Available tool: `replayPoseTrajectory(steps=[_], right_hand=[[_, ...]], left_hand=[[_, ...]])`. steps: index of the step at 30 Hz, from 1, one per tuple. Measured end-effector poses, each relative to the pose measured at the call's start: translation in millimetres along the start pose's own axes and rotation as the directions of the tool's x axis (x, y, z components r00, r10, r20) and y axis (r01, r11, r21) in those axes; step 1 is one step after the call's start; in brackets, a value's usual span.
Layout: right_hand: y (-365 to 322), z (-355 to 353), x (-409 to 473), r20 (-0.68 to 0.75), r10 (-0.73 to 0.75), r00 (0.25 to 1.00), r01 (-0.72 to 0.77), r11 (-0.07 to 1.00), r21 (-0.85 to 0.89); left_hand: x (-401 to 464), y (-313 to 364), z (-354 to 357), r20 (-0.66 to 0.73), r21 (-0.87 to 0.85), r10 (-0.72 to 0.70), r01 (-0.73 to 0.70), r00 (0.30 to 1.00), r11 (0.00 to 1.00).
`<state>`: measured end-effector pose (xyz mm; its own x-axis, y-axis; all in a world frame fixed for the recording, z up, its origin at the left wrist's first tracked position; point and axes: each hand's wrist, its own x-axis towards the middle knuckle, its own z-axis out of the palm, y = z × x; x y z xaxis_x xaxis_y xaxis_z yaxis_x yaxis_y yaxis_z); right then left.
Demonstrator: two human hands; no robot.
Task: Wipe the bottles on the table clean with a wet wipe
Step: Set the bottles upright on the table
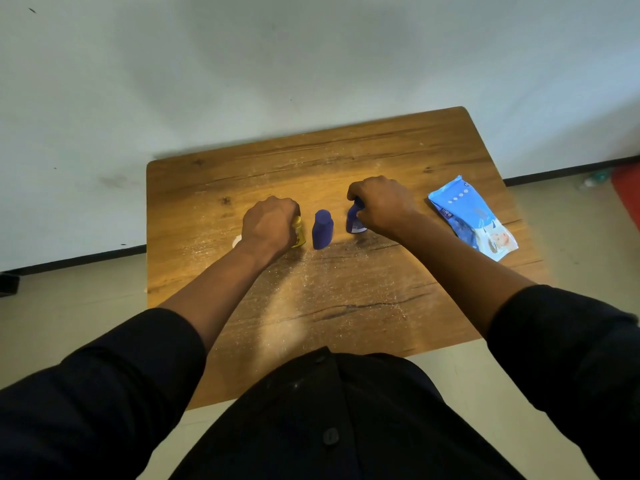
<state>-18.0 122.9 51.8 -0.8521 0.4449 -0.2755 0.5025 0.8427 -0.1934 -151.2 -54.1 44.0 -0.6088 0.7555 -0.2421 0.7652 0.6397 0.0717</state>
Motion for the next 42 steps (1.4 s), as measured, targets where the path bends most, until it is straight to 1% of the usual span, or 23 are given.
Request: replayPoseTrajectory(steps=[9,11,15,17,22,26,31,35,42], right_hand=[[12.6,6.2,-0.8,0.037,0.012,0.999,-0.013,0.999,0.043],[15.6,6.7,-0.5,0.037,0.017,0.999,-0.019,0.998,0.056],[20.0,8.5,-1.4,0.034,0.028,0.999,-0.03,0.997,0.07],[22.4,9.6,-2.6,0.023,0.04,0.999,-0.041,0.996,0.075],[29.9,10.7,-6.5,-0.017,0.064,0.998,-0.063,0.994,0.087],[35.9,8.8,-7.3,-0.028,0.076,0.997,-0.073,0.994,0.077],[37.7,9.1,-6.7,-0.037,0.082,0.996,-0.079,0.994,0.076],[38.1,10.1,-5.6,-0.049,0.069,0.996,-0.065,0.995,0.071],[41.7,9.8,-4.4,-0.052,0.07,0.996,-0.066,0.994,0.084]], left_hand=[[4.6,-3.4,-3.9,0.049,-0.031,0.011,-0.01,0.999,0.999],[4.9,-0.8,-9.0,0.018,-0.027,0.049,-0.048,0.999,0.998],[6.0,18.4,-21.6,-0.103,0.027,0.159,-0.157,0.982,0.987],[8.2,28.8,-23.5,-0.119,0.07,0.19,-0.182,0.975,0.981],[14.1,40.6,-20.3,-0.068,0.1,0.172,-0.165,0.983,0.981],[19.9,46.8,-23.3,-0.055,0.117,0.169,-0.162,0.984,0.98],[20.5,52.0,-17.0,0.073,0.147,0.149,-0.159,0.986,0.976],[19.1,50.9,-8.7,0.047,0.146,0.165,-0.17,0.985,0.974],[28.5,53.1,-8.5,0.028,0.083,0.193,-0.195,0.981,0.977]])
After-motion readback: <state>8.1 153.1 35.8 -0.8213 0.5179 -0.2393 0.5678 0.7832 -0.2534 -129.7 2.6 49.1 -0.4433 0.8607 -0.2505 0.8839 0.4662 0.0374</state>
